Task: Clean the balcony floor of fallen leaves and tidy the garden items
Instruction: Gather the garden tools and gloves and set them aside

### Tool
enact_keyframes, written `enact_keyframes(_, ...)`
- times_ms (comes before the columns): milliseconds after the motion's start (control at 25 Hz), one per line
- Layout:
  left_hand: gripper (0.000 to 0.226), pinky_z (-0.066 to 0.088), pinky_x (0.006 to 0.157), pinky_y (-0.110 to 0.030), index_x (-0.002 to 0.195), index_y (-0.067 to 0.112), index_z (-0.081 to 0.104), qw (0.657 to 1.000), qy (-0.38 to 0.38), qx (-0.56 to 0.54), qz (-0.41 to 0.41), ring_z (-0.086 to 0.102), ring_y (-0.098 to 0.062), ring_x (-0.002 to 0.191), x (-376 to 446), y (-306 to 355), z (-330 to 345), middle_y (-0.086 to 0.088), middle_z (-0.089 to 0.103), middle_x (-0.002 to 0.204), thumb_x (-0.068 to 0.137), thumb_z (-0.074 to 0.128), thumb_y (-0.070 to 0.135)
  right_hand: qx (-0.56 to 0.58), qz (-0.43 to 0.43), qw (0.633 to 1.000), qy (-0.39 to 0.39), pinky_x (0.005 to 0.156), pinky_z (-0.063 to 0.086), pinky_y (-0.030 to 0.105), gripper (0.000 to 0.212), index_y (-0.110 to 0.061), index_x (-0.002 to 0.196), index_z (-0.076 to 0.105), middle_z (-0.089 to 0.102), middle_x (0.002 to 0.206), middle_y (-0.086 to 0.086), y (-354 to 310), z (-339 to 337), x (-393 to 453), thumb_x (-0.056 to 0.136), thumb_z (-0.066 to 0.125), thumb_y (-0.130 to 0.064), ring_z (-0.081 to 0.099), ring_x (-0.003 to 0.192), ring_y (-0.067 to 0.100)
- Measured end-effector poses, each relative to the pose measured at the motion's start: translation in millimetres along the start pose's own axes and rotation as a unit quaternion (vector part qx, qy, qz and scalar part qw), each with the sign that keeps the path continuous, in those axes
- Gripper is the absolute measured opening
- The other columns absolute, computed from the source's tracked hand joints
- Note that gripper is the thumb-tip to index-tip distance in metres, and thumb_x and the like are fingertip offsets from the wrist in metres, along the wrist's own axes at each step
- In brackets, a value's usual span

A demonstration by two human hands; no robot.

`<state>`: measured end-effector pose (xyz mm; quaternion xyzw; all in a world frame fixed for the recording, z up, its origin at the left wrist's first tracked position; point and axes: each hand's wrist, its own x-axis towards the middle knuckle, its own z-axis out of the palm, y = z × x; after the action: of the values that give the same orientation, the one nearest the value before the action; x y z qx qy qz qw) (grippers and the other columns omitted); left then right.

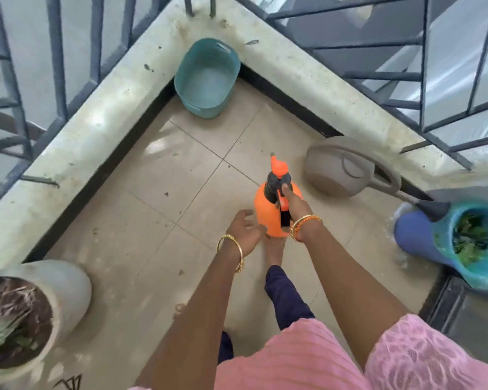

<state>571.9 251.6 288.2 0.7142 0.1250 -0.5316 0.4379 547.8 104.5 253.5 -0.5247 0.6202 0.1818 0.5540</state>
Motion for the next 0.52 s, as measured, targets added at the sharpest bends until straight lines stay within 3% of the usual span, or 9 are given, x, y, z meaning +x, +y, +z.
enact_keyframes(160, 0.058, 0.049, 0.091, -0.036, 0.138, 0.023, 0.041, 1.0, -0.025, -0.019, -0.002, 0.052, -0.019, 0.106, 53.8, 61.1, 34.4, -0.01, 0.048, 0.132, 0.087, 0.063, 0.007, 0.044, -0.023, 0.998, -0.028, 0.088, 0.051, 0.049, 0.046, -0.014, 0.068, 0.061, 0.06, 0.077, 0.005, -55.7, -23.8, 44.5, 0.093, 0.045, -0.049, 0.056, 0.084, 0.028)
enact_keyframes(320, 0.059, 0.049, 0.074, -0.035, 0.139, 0.02, 0.041, 0.998, -0.027, -0.061, 0.011, 0.056, -0.017, 0.08, 120.5, 118.5, 67.6, -0.015, 0.049, 0.13, 0.088, 0.052, -0.008, 0.105, -0.028, 0.993, -0.044, 0.074, 0.052, 0.039, 0.043, -0.013, 0.077, 0.06, 0.061, 0.081, 0.007, -104.2, -34.9, 101.5, 0.097, 0.04, -0.046, 0.058, 0.085, 0.03)
enact_keyframes(400, 0.055, 0.045, 0.066, -0.03, 0.137, 0.015, 0.043, 0.998, -0.021, -0.05, 0.027, 0.053, -0.015, 0.069, 153.9, 140.9, 78.0, -0.01, 0.059, 0.113, 0.088, 0.047, -0.01, 0.121, -0.041, 0.991, -0.032, 0.076, 0.051, 0.04, 0.044, -0.014, 0.074, 0.06, 0.06, 0.077, 0.007, -126.3, -36.6, 131.4, 0.098, 0.038, -0.043, 0.057, 0.082, 0.029)
enact_keyframes(480, 0.05, 0.042, 0.063, -0.026, 0.136, 0.01, 0.045, 0.999, -0.007, -0.023, 0.038, 0.053, -0.013, 0.068, 183.1, 156.1, 81.4, -0.003, 0.06, 0.098, 0.09, 0.044, -0.01, 0.117, -0.072, 0.99, -0.018, 0.077, 0.048, 0.042, 0.047, -0.014, 0.071, 0.06, 0.06, 0.076, 0.008, -142.6, -35.1, 152.5, 0.098, 0.036, -0.043, 0.057, 0.081, 0.029)
enact_keyframes(520, 0.049, 0.043, 0.063, -0.026, 0.135, 0.009, 0.046, 0.999, -0.001, -0.013, 0.037, 0.055, -0.013, 0.072, 196.6, 162.5, 82.9, -0.003, 0.059, 0.103, 0.09, 0.043, -0.01, 0.109, -0.091, 0.99, -0.007, 0.078, 0.048, 0.042, 0.047, -0.016, 0.073, 0.06, 0.062, 0.08, 0.009, -150.1, -33.6, 160.2, 0.098, 0.034, -0.046, 0.058, 0.083, 0.03)
